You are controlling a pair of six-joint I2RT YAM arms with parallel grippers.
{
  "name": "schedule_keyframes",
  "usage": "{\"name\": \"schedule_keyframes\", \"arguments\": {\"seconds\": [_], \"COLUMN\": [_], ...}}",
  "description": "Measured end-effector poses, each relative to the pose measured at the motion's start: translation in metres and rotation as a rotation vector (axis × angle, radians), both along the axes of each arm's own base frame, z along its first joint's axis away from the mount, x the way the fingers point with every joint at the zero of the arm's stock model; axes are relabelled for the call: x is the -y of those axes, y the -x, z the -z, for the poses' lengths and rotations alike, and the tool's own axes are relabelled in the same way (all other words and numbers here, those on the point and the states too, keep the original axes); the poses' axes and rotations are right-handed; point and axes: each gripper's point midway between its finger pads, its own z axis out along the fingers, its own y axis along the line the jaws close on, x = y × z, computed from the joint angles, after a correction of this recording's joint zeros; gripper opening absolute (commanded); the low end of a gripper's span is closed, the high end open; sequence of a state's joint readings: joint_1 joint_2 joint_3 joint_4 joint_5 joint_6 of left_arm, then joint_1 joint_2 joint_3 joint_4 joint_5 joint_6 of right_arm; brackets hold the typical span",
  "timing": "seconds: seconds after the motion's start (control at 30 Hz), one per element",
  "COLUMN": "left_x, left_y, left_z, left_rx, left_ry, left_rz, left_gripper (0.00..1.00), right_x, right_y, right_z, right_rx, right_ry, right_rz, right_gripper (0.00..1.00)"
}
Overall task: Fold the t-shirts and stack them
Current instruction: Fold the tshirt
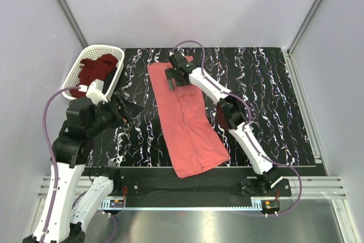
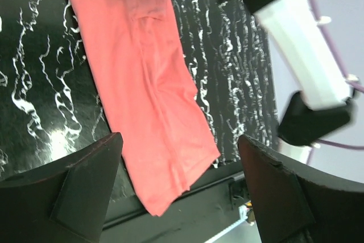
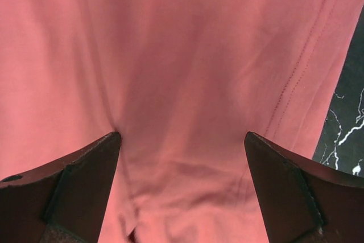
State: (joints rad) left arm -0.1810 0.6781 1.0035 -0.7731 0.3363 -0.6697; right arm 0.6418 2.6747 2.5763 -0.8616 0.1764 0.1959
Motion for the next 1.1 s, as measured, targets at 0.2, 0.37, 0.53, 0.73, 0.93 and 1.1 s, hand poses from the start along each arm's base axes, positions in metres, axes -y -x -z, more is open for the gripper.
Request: {"name": "schedule_keyframes", "arguments": {"seconds": [0.2, 0.37, 0.53, 0.73, 0.93, 1.1], "left_x": [0.0, 0.008, 0.022, 0.049, 0.069, 0.081], "left_y": [0.012, 0.0, -0.014, -0.013, 0.017, 0.036], "left_z": [0.0, 0.01, 0.031, 0.086, 0.134, 0.177], "left_rx": [-0.038, -0.112, -0.212, -0.401, -0.539, -0.645], "left_ry": [0.043, 0.065, 0.059, 0.014, -0.043, -0.074], "left_rz": [-0.021, -0.004, 0.05, 0.155, 0.258, 0.313], "left_gripper": [0.94, 0.95, 0.95, 0.95, 0.91, 0.87], "right_x": [0.018, 0.054, 0.121, 0.166, 0.171, 0.186], "right_y": [-0.013, -0.037, -0.069, -0.081, -0.018, 0.086], "right_z": [0.02, 0.019, 0.018, 0.014, -0.025, -0.098], "right_rx": [-0.016, -0.018, -0.019, -0.051, -0.186, -0.249], "right_ry": [0.004, -0.009, -0.018, -0.044, -0.034, -0.114], "right_rz": [0.085, 0.172, 0.296, 0.331, 0.311, 0.306], "right_gripper": [1.0, 1.0, 1.0, 1.0, 1.0, 1.0]}}
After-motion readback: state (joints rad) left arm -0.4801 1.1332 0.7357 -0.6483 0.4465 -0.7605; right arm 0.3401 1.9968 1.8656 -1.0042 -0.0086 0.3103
